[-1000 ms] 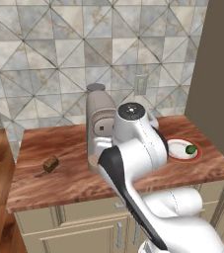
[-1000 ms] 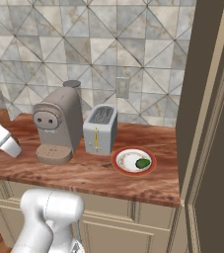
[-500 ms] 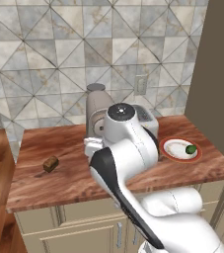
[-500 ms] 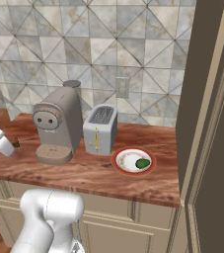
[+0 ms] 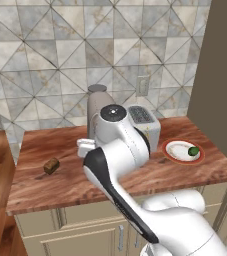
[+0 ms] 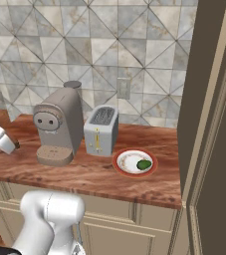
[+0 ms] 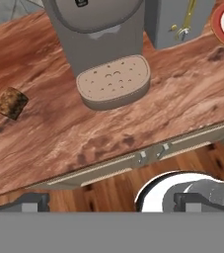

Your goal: Pick the avocado and bread from the counter and place them on the plate. Then pick the jam from the cabinet and place it next to the plate. Lastly close the cabinet door.

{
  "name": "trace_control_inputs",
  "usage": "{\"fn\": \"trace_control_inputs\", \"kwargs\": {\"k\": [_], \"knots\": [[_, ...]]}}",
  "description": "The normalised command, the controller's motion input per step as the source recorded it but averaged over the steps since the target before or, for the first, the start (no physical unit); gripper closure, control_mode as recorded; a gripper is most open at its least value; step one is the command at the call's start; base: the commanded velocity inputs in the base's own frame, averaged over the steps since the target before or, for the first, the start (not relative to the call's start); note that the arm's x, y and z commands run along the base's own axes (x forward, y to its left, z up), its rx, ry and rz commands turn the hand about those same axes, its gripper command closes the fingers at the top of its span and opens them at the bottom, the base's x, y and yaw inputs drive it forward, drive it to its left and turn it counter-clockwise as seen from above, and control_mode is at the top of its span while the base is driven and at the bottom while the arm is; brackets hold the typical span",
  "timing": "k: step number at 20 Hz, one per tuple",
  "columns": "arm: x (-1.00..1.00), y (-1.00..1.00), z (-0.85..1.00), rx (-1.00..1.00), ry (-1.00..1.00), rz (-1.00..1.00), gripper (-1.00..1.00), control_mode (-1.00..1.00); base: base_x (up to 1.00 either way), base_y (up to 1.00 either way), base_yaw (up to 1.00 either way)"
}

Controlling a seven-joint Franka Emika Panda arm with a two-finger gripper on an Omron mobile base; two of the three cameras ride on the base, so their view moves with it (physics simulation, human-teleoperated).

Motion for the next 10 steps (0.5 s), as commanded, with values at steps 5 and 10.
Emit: {"fn": "trace_control_inputs", "kwargs": {"k": [5,10], "knots": [[0.28,0.18,-0.12,0.01,0.0,0.04,-1.0,-1.0,0.0,0.0,0.0],[0.27,0.17,-0.15,0.06,0.0,0.03,-1.0,-1.0,0.0,0.0,0.0]]}}
